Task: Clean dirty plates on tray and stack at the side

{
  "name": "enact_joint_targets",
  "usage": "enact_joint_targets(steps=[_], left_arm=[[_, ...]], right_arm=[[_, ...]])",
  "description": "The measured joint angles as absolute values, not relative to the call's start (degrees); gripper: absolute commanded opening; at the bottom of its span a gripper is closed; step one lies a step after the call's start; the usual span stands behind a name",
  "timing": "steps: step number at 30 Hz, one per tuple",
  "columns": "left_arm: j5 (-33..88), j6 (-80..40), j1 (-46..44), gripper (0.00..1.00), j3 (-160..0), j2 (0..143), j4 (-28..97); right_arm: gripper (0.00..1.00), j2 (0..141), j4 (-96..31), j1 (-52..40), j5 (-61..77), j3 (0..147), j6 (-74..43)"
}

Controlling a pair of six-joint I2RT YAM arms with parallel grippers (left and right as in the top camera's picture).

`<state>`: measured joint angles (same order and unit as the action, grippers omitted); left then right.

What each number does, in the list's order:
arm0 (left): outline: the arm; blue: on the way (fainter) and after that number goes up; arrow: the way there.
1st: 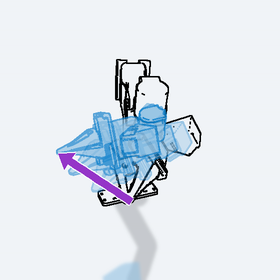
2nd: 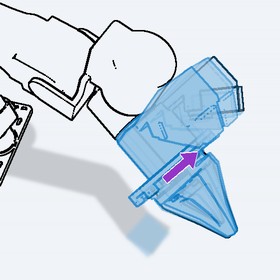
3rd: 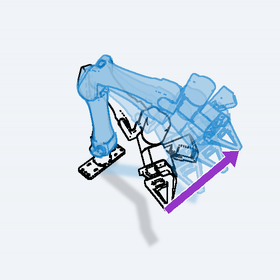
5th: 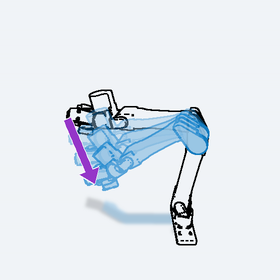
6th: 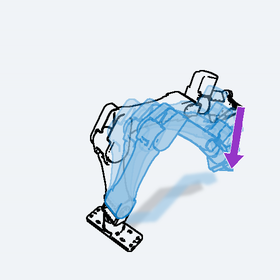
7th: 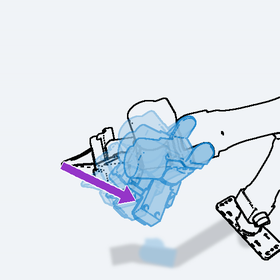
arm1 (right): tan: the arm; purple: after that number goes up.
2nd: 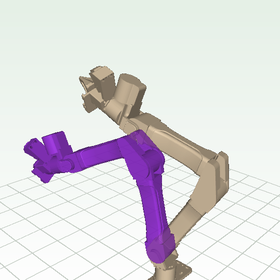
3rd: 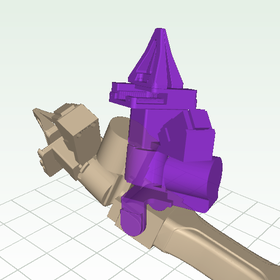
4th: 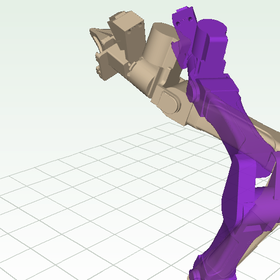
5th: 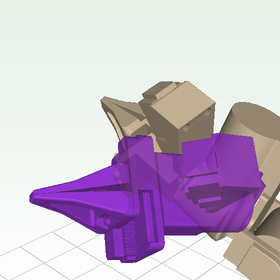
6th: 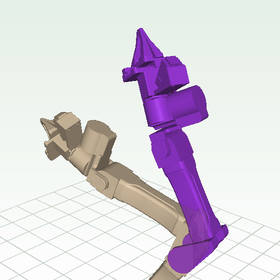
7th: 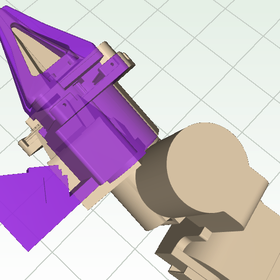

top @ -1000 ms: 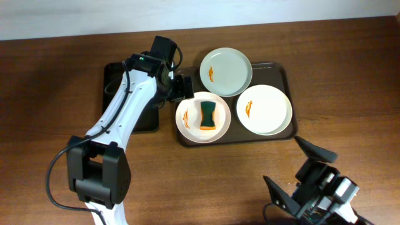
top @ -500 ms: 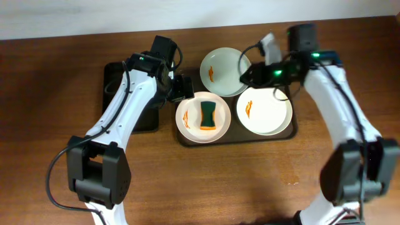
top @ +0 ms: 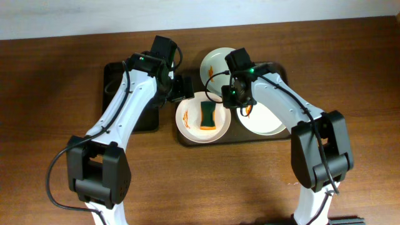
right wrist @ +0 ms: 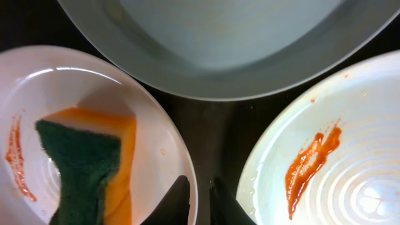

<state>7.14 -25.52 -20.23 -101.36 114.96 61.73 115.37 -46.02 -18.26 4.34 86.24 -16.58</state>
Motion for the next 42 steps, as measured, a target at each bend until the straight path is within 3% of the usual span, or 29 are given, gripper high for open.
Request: enact_joint_targets(steps=[6, 15, 24, 26, 27, 29, 33, 35, 38, 42], left_arm=[[7.11, -25.52, -20.23, 1.0, -101.36, 114.96, 61.73], [7.11, -25.52, -20.23, 1.0, -101.36, 114.96, 61.73], [7.14, -25.52, -20.23, 1.0, -101.36, 114.96, 62.81], [7.14, -25.52, -20.23, 0.89, -101.36, 114.96, 62.83], [7.14, -25.47, -20.23, 0.76, -101.36, 114.96, 63.05], [7.14, -25.17, -20.23, 0.76, -101.36, 114.96, 63.22], [7.11, -25.1, -20.58, 0.77, -101.36, 114.96, 63.22], [7.11, -25.08, -21.98, 0.87, -101.36, 114.96, 62.28], [7.14, -24.64, -24.49, 0.77, -101.36, 115.2, 61.01], [11.94, -22.83, -24.84, 0.73, -101.36, 120.53, 60.05]], right_arm=[[0.21, 115.37, -45.3, -18.63, 5.41, 83.4, -16.62], [0.21, 115.46, -43.07, -20.51, 5.39, 80.44, -16.69], [0.14, 115.48, -39.24, -20.58, 4.95, 77.01, -18.46], [0.13, 115.48, -38.68, -20.58, 4.95, 76.95, -18.48], [0.09, 115.48, -38.65, -20.58, 4.95, 76.95, -18.5], [0.04, 115.46, -38.2, -20.58, 4.95, 76.9, -19.2], [0.04, 115.44, -37.58, -20.58, 4.99, 76.93, -19.55], [0.04, 115.44, -37.58, -20.58, 4.99, 76.93, -19.53], [0.04, 115.44, -37.6, -20.58, 4.99, 76.93, -19.55], [0.04, 115.44, -37.6, -20.58, 4.99, 76.93, -19.55]])
